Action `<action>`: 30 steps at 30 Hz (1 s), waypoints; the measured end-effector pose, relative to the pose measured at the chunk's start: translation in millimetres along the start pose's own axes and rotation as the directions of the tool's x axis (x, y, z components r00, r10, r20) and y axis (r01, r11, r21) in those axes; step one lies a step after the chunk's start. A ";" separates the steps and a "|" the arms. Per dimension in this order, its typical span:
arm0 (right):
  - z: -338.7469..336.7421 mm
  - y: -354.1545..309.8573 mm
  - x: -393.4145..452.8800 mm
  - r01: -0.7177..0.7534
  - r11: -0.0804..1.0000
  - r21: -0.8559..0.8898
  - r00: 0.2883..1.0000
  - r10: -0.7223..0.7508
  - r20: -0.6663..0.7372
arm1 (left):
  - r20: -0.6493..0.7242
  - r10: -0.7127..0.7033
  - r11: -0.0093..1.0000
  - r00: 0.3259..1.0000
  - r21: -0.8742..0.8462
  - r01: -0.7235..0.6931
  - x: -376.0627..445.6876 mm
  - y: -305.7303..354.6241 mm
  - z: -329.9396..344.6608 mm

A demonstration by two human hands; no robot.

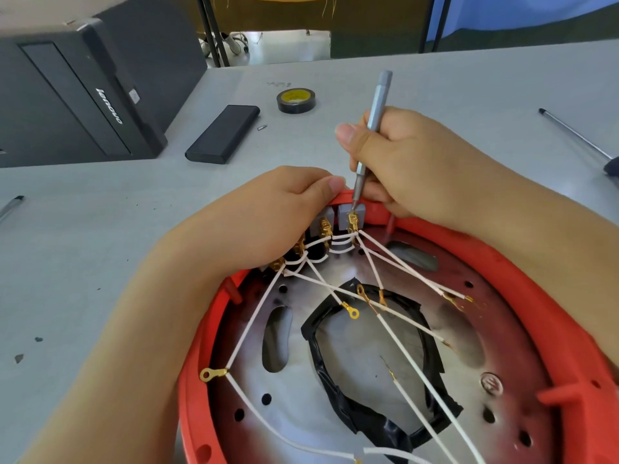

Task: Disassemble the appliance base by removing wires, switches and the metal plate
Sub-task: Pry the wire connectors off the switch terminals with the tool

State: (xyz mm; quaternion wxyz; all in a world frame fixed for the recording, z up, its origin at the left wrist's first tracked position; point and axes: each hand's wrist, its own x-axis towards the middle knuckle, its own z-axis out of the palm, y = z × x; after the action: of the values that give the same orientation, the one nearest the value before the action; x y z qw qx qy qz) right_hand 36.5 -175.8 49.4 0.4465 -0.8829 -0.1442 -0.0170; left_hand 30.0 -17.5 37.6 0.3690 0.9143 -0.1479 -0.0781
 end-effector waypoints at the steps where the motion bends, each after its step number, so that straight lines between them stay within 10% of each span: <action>1: 0.1 -0.5 2.0 -0.010 1.000 -0.009 1.000 0.010 0.008 | -0.004 -0.001 1.000 1.000 -0.003 0.001 -0.4 0.2 -0.1; 30: -8.6 1.9 -9.7 -0.050 0.995 0.087 0.998 0.046 0.047 | -0.005 0.018 0.998 1.000 0.062 -0.017 -1.2 0.1 -0.3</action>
State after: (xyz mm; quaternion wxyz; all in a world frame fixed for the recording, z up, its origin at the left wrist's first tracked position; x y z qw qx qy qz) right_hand 28.6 -186.1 51.6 0.4819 -0.8657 -0.1336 0.0198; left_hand 28.9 -16.9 37.9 0.3417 0.9241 -0.1571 -0.0676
